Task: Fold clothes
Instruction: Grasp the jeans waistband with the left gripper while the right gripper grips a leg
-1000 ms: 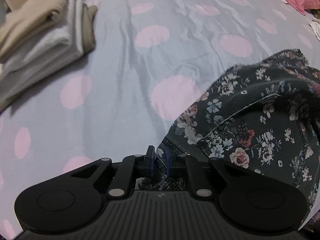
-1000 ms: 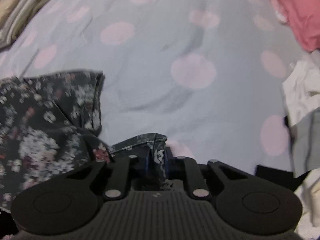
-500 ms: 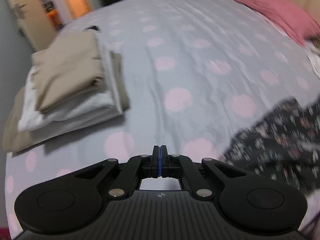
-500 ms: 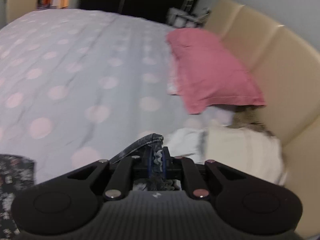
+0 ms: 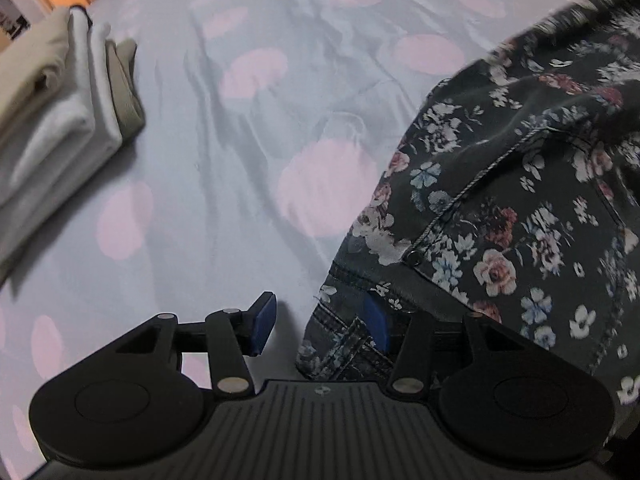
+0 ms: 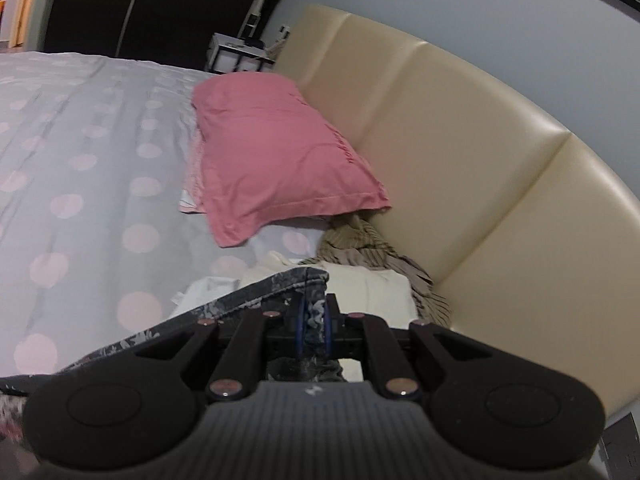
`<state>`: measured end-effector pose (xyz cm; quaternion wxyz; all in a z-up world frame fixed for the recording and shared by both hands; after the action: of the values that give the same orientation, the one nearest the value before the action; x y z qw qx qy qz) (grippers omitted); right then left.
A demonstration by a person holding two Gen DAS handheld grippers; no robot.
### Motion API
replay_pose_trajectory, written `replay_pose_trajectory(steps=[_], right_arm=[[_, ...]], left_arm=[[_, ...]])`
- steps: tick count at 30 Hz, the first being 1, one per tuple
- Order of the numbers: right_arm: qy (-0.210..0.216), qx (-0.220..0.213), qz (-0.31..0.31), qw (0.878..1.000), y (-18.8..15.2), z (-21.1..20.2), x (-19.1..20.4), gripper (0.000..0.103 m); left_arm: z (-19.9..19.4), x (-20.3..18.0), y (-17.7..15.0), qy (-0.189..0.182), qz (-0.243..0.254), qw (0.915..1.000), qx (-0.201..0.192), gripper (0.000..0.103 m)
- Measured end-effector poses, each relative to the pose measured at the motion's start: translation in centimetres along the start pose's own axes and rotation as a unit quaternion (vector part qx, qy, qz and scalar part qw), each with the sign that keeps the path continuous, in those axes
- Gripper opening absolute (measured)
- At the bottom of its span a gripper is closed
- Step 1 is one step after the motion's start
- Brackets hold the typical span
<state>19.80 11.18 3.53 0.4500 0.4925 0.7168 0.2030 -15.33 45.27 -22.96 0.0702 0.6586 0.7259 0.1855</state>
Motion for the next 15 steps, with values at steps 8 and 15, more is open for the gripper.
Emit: replay_pose_trajectory(steps=[8, 15], right_arm=[[0.039, 0.066, -0.003, 0.997, -3.6, 3.1, 1.6, 0.013], [0.063, 0.058, -0.07, 0.994, -5.7, 3.2, 5.0, 0.045]], left_arm=[[-0.1, -0.2, -0.1, 0.002, -0.015, 0.9999, 0.004, 0.014], [0.0, -0.4, 0.2, 0.009, -0.017, 0.9998, 0.009, 0.014]])
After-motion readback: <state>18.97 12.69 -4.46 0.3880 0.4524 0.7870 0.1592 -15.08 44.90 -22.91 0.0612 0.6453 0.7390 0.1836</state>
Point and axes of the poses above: each gripper's, at about its wrist camera, not at the fingertips, and z roughly the way its jaws point, x to its left, y to its top, the point moved 8 cm from there along z, roughly the way its jaws point, and after that the axes turned 3 degrees about -x, right-handed, at the moved point
